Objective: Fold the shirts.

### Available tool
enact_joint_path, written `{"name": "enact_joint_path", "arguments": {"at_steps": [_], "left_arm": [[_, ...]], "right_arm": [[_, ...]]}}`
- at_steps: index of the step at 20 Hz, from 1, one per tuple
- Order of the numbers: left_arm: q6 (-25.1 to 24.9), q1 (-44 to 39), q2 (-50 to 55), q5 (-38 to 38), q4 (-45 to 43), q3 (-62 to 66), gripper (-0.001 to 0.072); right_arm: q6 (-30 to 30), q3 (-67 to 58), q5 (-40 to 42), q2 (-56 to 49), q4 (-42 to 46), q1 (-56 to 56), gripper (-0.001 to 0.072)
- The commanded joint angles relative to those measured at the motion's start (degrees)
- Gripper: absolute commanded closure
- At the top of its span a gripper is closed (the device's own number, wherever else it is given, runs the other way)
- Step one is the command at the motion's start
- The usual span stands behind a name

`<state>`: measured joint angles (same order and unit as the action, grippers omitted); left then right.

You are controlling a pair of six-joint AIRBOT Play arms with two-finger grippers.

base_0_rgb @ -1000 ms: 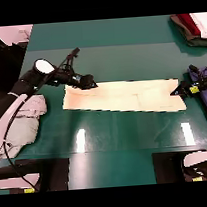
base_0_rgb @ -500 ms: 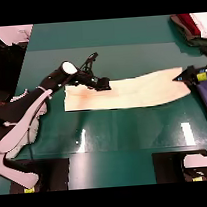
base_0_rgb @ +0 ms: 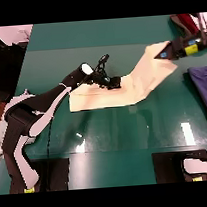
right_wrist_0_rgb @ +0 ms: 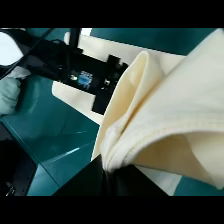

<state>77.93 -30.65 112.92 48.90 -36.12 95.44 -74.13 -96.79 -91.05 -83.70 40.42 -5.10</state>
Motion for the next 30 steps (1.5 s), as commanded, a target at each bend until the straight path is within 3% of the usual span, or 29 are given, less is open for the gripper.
{"name": "enact_joint_path", "arguments": {"at_steps": [1,7,16,21,24,25,26,29,30], "left_arm": [[0.11,-0.28,1.11,-1.09,0.48,0.85,0.0685],[-0.31,1.51,0.85,6.23,-2.69,0.85,0.0686],[0.11,10.67,-11.63,20.83,-21.68,0.85,0.0686],[0.09,19.58,-22.21,28.92,-31.50,0.85,0.0685],[0.09,24.63,-28.50,29.53,-33.03,0.85,0.0685],[0.11,26.10,-30.38,29.51,-33.03,0.85,0.0685],[0.11,27.39,-31.95,29.51,-33.03,0.85,0.0685],[0.09,30.69,-35.34,29.59,-33.03,0.85,0.0685],[0.11,31.34,-36.00,29.68,-33.00,0.85,0.0684]], "right_arm": [[-1.53,-8.22,0.00,-4.09,-0.17,-8.39,0.0697],[-1.53,-17.00,-0.90,-10.21,-0.17,-15.21,0.0696],[-0.11,-18.97,1.73,-14.91,-0.22,-22.99,0.0696],[3.61,-18.97,9.20,-20.17,-0.26,-30.34,0.0695],[5.84,-18.99,20.04,-25.29,-0.28,-36.68,0.0688],[5.86,-18.99,24.13,-27.10,-0.46,-38.66,0.0586],[6.03,-19.02,27.65,-28.92,-0.52,-40.74,0.0386],[7.74,-19.02,29.88,-31.93,-4.79,-44.22,0.0186],[7.74,-19.02,29.07,-31.85,-4.28,-44.26,0.0186]]}}
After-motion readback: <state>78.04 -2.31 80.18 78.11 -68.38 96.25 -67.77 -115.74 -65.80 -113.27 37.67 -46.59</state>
